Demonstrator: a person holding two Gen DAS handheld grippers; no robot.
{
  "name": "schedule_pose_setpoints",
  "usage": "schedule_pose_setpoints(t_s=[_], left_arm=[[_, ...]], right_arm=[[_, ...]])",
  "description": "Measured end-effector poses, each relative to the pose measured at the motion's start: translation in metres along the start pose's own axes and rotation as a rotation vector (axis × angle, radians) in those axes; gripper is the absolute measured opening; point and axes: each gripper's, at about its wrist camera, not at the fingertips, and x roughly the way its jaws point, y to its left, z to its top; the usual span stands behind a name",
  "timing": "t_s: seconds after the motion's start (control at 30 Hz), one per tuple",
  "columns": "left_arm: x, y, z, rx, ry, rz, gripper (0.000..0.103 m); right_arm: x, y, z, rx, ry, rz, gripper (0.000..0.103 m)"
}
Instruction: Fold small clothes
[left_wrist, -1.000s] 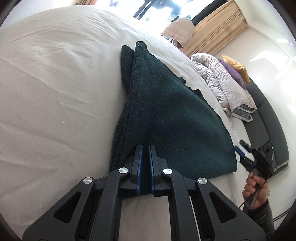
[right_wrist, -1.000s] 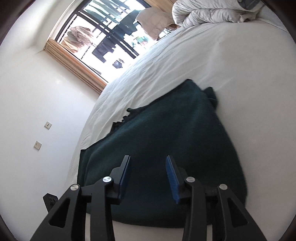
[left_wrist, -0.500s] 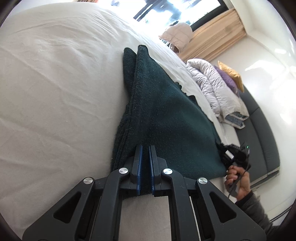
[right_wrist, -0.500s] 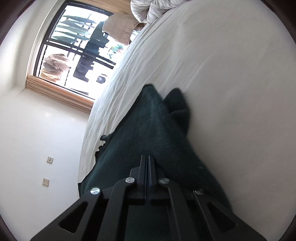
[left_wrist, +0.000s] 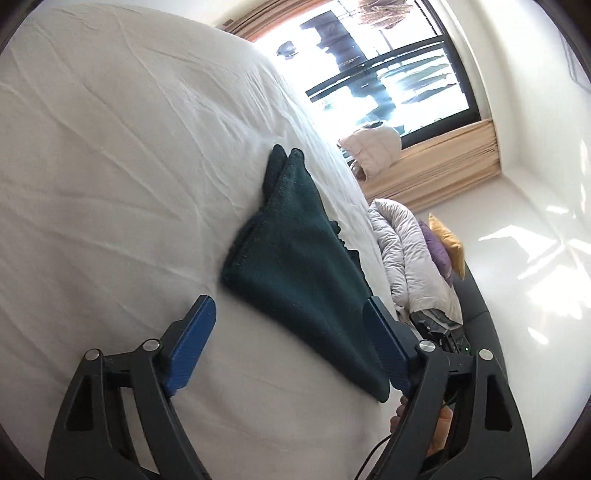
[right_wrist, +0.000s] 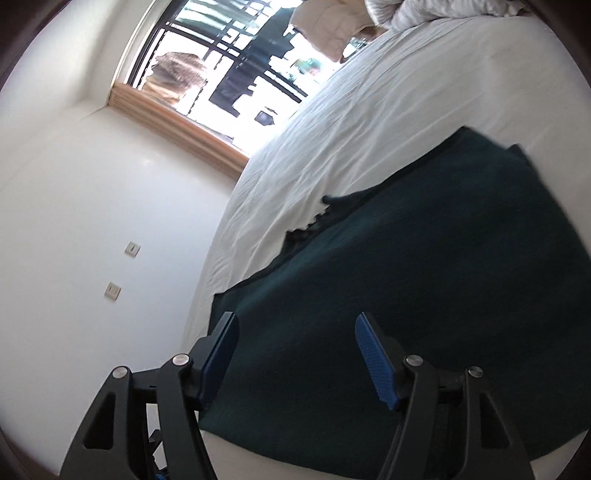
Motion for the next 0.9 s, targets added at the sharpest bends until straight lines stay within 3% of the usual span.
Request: schedule_pose_setpoints(t_s=[0.17, 0.23, 0.3, 0.37, 0.53, 0.67, 0.9], left_arm=[[0.021, -0.001, -0.003, -0.027, 0.057, -0.002, 0.084], [0.022, 0.006, 0.014, -0.073, 0.068, -0.025, 0.084], [0.022, 0.013, 0.038, -0.078, 0.061, 0.001, 0.084], [0.034, 0.021, 0.069, -0.058, 0.129, 0.03, 0.084], [0.09, 0.019, 0.137, 0.001, 0.29, 0.04, 0.084], [0.138, 0.007, 0.156, 0.037, 0.4, 0.04, 0.084], [0.184, -0.003, 0.17, 0.018, 0.419, 0.033, 0.084]], right_arm=[[0.035, 0.017, -0.004, -0.014, 0.131, 0.056, 0.051], [0.04, 0.014, -0.005, -0.012, 0.157, 0.041, 0.049], [0.043, 0.008, -0.008, 0.008, 0.192, 0.04, 0.048], [0.046, 0.0, -0.01, 0.015, 0.218, 0.04, 0.048], [0.042, -0.016, -0.006, 0.056, 0.21, 0.062, 0.048], [0.044, -0.018, -0.003, 0.05, 0.218, 0.065, 0.048], [0.046, -0.018, 0.004, 0.041, 0.23, 0.07, 0.047]])
